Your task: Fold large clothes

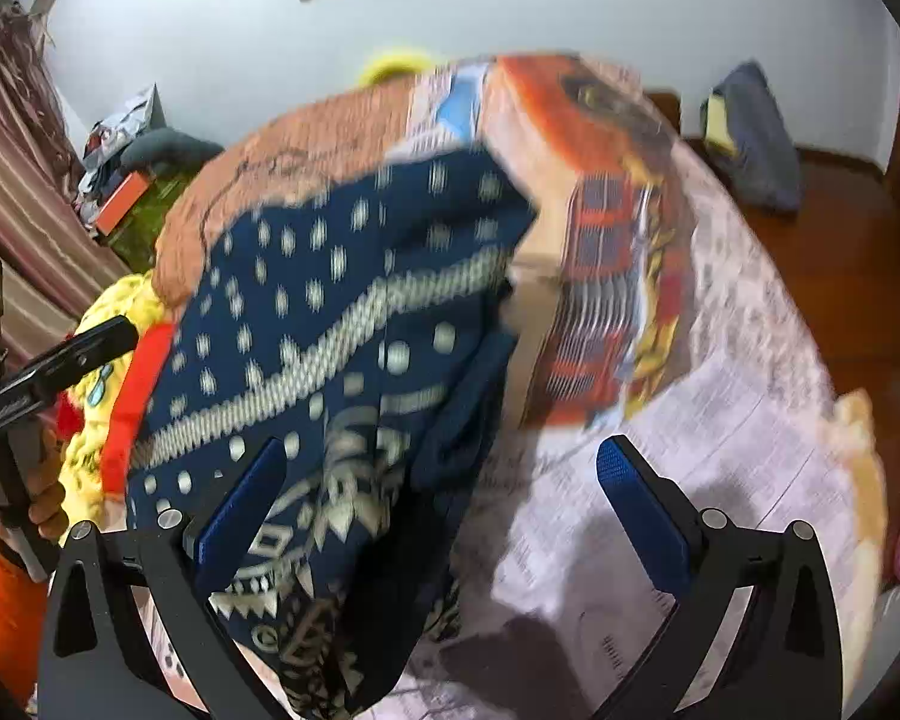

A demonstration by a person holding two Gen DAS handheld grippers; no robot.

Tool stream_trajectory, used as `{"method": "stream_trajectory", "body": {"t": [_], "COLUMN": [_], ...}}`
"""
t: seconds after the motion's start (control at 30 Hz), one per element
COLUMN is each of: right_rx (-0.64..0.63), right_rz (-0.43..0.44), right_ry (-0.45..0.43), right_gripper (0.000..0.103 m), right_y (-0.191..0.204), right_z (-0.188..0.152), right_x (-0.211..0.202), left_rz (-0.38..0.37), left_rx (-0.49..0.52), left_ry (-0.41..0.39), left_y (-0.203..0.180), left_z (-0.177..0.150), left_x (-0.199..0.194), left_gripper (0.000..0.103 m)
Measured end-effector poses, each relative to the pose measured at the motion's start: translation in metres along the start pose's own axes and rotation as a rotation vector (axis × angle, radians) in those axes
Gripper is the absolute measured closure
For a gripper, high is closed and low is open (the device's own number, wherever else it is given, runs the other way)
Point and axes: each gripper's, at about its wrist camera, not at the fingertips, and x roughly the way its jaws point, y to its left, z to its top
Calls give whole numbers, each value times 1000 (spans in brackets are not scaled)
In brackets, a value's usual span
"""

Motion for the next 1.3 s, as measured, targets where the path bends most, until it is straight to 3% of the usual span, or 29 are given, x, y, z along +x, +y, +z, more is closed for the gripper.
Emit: {"method": "stream_trajectory", "body": {"t": [0.13,0.27,0.57,0.67,0.7,0.8,0.93,1.13,1.3], "right_rx": [47,105,87,73,87,115,117,100,79], "right_rz": [44,127,182,216,258,261,255,248,247], "right_ry": [77,117,110,108,121,126,112,112,98], "right_gripper": [0,0,1,22,36,41,60,70,71], "right_y": [-6,-13,-4,2,3,6,12,22,48], "right_z": [-10,-5,14,11,11,8,5,2,4], "right_x": [25,43,54,53,54,54,47,33,17], "left_rz": [-129,-261,-394,-400,-394,-400,-384,-347,-339], "left_rx": [-98,-241,-389,-404,-400,-402,-360,-296,-253], "left_ry": [106,159,259,253,252,252,226,194,159], "left_y": [7,21,39,39,38,34,27,11,5], "left_z": [-18,-21,-17,-17,-17,-17,-17,-16,-11], "left_x": [27,50,100,106,106,104,94,65,22], "left_gripper": [22,16,11,11,11,19,36,51,54]}}
